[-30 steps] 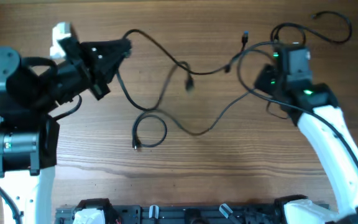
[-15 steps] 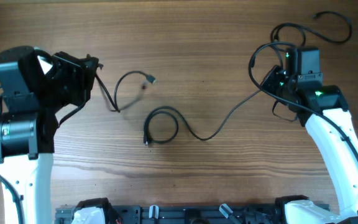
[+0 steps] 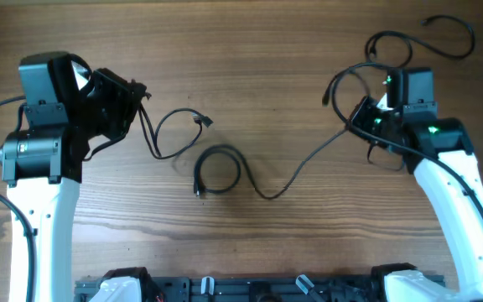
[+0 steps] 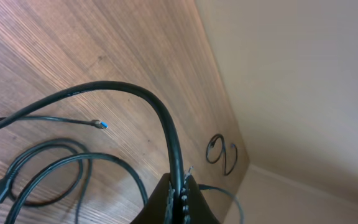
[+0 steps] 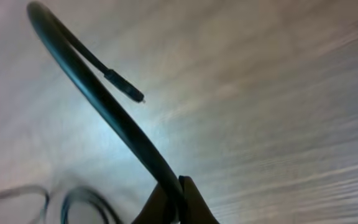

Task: Untangle cables

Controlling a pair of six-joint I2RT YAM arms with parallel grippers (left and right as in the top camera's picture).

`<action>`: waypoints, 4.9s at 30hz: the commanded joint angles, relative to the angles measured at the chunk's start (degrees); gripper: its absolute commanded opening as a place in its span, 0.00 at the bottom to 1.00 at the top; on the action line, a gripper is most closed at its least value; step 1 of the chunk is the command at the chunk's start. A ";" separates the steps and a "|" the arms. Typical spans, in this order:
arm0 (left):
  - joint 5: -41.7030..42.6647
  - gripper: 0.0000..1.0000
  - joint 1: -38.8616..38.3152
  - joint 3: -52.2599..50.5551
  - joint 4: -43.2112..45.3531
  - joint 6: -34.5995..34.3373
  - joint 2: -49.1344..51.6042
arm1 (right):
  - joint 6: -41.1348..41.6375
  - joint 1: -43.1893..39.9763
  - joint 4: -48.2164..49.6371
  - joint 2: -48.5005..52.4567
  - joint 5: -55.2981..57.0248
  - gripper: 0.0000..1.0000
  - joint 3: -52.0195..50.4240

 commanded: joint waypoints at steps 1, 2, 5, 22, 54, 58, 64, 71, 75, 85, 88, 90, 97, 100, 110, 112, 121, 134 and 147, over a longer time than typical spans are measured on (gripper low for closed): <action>2.62 0.04 -0.17 0.20 0.74 1.27 0.07 | -6.25 3.48 -0.59 5.44 -8.37 0.06 -0.85; 2.80 0.04 -0.17 0.20 0.76 1.29 0.07 | -6.25 4.90 -0.59 7.08 -9.66 0.05 -0.85; 2.82 0.04 -0.17 0.20 0.76 1.31 0.07 | -6.21 10.67 0.17 12.20 -11.76 0.05 -0.85; 8.52 0.04 -0.17 0.20 5.49 -2.29 0.13 | -24.35 13.90 0.48 1.03 -31.30 1.00 13.79; 3.32 0.40 -16.46 0.20 7.02 -19.28 0.17 | -18.56 37.11 19.28 2.51 4.96 0.04 13.38; 3.37 0.95 -16.46 0.20 5.88 -9.88 0.17 | -8.52 37.11 18.71 -1.22 28.52 0.04 13.38; 2.86 1.00 -16.46 0.20 1.20 -1.84 0.17 | -5.60 31.47 17.40 -2.40 42.12 0.04 13.38; -0.20 1.00 -16.46 0.17 -1.92 1.11 0.17 | -9.22 9.64 16.76 -5.55 36.70 0.04 13.97; -1.27 1.00 -16.46 0.15 -1.86 1.11 0.17 | -4.15 -2.29 9.03 -5.70 27.21 0.04 13.97; -1.97 1.00 -16.50 0.15 -3.78 1.09 0.17 | -4.96 -23.30 9.03 8.66 27.32 0.04 13.25; -1.99 1.00 -16.50 0.15 -3.76 1.09 0.17 | -7.39 -25.81 12.87 13.38 27.12 0.05 13.25; -1.99 1.00 -16.50 0.15 -3.76 1.09 0.17 | -10.40 -27.06 15.45 17.31 30.21 0.18 13.27; -3.50 1.00 -16.50 0.15 -3.74 1.09 0.17 | -7.74 -31.41 12.87 24.74 29.73 0.46 13.25; -3.50 1.00 -16.50 0.15 -3.78 1.09 0.17 | -7.76 -31.41 12.20 25.51 19.69 0.96 13.25; -3.50 1.00 -16.50 0.15 -3.82 1.11 0.17 | -2.43 -30.10 -2.01 24.98 -4.31 0.77 14.10; -3.50 1.00 -16.50 0.15 -3.85 1.11 0.17 | -2.89 -31.93 -2.80 22.40 -4.04 0.83 17.40; -3.50 1.00 -16.50 0.15 -4.66 1.11 0.20 | -1.27 -34.60 -11.78 20.63 21.42 1.00 19.26; -3.50 1.00 -16.50 0.15 -5.07 1.11 0.20 | -1.53 -38.05 -0.24 30.69 17.81 0.66 12.00; -3.50 1.00 -16.50 0.13 -5.55 1.11 0.20 | 7.65 -37.88 3.96 30.75 13.79 0.31 11.98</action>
